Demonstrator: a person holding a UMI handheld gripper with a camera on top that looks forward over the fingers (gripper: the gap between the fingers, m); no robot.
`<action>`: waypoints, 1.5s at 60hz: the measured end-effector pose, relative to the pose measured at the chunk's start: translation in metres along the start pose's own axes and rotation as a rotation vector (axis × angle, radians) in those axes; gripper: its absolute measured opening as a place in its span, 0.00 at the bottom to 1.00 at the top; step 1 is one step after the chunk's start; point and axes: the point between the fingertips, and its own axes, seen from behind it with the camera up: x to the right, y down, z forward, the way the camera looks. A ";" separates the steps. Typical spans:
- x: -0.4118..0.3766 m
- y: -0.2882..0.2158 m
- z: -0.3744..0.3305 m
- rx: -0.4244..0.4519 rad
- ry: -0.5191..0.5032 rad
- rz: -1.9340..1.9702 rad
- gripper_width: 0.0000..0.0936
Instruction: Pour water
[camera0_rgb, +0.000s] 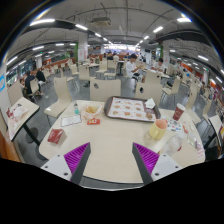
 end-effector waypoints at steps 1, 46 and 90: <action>0.002 0.001 0.001 0.001 0.001 0.002 0.91; 0.221 0.093 0.039 0.096 0.127 0.135 0.91; 0.255 0.064 0.137 0.223 0.076 0.009 0.46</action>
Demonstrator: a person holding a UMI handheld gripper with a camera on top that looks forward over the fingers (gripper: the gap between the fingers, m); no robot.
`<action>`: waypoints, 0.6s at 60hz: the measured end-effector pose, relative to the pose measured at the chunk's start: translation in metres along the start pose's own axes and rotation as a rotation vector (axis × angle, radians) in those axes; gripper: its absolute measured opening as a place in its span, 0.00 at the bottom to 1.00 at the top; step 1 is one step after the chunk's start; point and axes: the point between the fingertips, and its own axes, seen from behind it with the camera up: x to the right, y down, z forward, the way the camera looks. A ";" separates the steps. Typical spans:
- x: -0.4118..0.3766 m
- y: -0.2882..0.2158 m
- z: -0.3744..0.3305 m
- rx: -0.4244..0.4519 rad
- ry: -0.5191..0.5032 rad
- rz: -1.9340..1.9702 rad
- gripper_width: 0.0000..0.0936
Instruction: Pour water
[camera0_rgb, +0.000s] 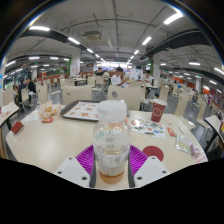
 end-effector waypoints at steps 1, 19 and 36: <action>-0.002 -0.001 0.000 -0.003 -0.007 -0.007 0.46; -0.084 -0.096 -0.007 0.042 -0.242 0.330 0.46; -0.111 -0.210 0.038 0.074 -0.483 1.156 0.46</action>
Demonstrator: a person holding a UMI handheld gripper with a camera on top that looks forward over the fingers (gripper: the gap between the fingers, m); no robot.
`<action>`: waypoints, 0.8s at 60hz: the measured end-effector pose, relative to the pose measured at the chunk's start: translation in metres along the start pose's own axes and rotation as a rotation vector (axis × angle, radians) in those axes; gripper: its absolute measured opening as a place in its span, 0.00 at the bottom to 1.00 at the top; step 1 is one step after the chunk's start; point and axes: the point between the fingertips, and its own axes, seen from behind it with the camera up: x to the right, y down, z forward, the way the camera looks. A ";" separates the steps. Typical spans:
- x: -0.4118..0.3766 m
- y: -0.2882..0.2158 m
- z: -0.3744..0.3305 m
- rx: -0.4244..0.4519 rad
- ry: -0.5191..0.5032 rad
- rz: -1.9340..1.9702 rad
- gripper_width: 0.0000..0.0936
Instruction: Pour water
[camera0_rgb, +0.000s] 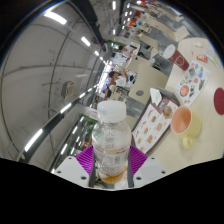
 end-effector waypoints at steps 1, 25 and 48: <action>0.001 -0.003 0.004 0.005 -0.008 0.045 0.46; 0.080 -0.039 0.058 0.132 -0.092 0.826 0.46; 0.071 -0.046 0.045 0.097 0.037 0.499 0.46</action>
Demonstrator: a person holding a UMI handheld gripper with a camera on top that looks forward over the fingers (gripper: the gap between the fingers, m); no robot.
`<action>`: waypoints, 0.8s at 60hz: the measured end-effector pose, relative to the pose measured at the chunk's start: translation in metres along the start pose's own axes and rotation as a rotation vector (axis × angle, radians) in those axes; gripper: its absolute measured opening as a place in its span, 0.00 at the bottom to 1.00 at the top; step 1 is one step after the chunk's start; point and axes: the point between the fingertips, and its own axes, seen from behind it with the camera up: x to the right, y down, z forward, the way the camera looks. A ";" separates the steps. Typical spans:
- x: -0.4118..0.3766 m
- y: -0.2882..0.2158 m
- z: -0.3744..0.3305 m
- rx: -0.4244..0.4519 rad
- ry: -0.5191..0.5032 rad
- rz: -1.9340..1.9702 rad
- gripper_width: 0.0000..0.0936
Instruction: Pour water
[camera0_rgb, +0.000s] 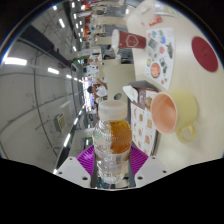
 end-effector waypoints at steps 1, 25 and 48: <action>-0.006 -0.001 -0.002 0.002 0.003 -0.042 0.46; -0.119 -0.096 -0.100 0.199 0.117 -1.200 0.46; 0.020 -0.200 -0.144 0.151 0.378 -1.591 0.46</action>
